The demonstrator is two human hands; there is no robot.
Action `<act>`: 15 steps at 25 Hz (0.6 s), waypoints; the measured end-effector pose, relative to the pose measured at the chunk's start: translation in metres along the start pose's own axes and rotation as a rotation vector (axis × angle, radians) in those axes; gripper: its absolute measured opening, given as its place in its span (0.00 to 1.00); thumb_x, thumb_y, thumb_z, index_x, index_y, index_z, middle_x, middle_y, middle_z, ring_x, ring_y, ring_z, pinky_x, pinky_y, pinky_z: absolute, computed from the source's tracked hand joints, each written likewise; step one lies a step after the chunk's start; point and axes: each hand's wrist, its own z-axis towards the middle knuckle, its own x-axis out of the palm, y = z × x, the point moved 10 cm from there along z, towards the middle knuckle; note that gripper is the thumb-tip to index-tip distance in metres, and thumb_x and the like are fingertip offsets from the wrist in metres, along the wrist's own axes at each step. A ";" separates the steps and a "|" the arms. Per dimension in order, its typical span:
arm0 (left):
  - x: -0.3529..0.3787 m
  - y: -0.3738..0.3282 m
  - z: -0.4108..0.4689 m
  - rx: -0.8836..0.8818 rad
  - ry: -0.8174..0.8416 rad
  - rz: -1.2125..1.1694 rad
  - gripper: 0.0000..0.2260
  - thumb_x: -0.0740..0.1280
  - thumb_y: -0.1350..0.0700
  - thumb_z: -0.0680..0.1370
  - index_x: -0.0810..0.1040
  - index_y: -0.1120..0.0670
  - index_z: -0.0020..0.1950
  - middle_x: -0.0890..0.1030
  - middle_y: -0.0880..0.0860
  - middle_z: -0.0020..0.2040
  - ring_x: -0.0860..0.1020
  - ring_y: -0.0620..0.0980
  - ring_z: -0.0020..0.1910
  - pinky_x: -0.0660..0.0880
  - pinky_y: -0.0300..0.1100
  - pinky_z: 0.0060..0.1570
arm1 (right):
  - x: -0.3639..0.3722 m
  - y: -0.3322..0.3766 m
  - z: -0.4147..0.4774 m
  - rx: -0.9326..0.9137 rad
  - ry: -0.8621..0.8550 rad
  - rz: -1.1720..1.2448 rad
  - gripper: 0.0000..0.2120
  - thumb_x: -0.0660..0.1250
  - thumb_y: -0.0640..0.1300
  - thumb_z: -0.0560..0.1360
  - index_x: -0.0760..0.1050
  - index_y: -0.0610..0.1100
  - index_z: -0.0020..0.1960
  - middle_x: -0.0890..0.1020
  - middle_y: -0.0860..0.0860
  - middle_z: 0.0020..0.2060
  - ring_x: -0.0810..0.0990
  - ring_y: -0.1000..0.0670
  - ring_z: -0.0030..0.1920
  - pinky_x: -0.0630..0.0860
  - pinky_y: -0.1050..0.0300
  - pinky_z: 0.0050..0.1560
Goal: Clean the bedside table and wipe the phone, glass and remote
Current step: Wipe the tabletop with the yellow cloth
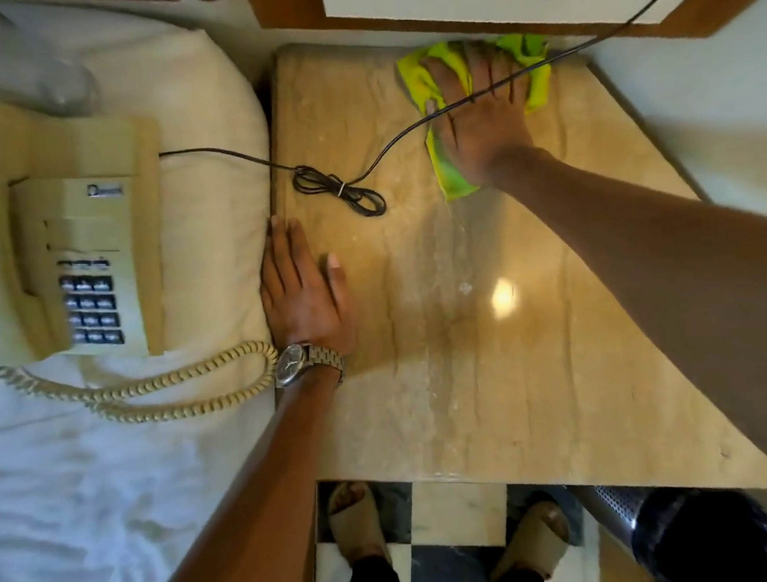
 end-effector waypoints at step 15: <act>0.005 0.000 0.004 -0.015 0.262 -0.123 0.39 0.42 0.35 0.79 0.49 0.59 0.83 0.49 0.57 0.84 0.50 0.54 0.83 0.47 0.49 0.81 | 0.013 0.054 -0.101 -0.036 -0.026 0.008 0.24 0.51 0.56 0.85 0.60 0.54 0.80 0.64 0.42 0.78 0.62 0.38 0.78 0.56 0.37 0.77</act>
